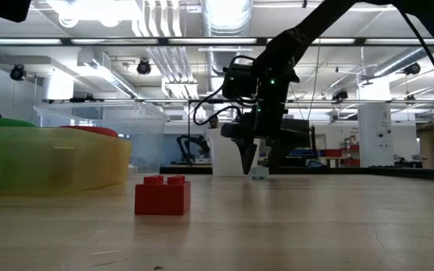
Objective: Pick & Place Toys
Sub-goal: Put the light blue game piece into the white bin
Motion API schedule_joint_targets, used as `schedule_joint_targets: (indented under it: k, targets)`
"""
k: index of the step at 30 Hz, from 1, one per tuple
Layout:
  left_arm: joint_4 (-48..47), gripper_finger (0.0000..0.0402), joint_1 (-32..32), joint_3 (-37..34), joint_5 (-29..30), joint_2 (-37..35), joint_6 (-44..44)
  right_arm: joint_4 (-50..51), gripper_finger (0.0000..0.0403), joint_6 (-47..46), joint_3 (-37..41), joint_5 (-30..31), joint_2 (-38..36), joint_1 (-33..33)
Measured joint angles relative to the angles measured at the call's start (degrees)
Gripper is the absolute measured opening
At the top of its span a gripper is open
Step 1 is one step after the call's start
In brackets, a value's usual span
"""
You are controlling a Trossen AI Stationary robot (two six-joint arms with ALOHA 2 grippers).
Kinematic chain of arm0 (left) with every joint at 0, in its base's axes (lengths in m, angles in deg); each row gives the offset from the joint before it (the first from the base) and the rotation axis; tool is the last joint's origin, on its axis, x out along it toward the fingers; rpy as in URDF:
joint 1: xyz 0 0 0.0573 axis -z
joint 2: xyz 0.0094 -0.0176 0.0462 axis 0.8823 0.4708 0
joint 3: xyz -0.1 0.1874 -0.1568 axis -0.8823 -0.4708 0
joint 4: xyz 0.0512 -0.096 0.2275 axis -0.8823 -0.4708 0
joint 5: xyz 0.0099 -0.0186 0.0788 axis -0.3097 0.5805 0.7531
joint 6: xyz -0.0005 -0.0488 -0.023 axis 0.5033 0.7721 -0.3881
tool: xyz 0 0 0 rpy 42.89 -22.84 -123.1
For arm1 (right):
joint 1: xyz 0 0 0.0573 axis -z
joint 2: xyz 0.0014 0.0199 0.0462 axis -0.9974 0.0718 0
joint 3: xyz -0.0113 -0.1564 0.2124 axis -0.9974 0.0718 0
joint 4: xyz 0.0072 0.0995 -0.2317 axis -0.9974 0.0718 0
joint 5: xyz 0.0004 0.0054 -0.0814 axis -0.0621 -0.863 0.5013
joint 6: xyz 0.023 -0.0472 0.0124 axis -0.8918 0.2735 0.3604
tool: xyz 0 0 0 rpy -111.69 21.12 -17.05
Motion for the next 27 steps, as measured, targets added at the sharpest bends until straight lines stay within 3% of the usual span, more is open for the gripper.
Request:
schedule_joint_targets:
  k: [15, 27]
  targets:
    - [1.0, 0.0072, 0.0, 0.0, 0.0, 0.0, 1.5, -0.6, 0.0149, 0.0, 1.3, 0.0, 0.0, 0.2]
    - [1.5, 0.0072, 0.0, 0.0, 0.0, 0.0, 3.6, 0.5, 0.0146, 1.7, 1.8, 0.4, -0.4, -2.1]
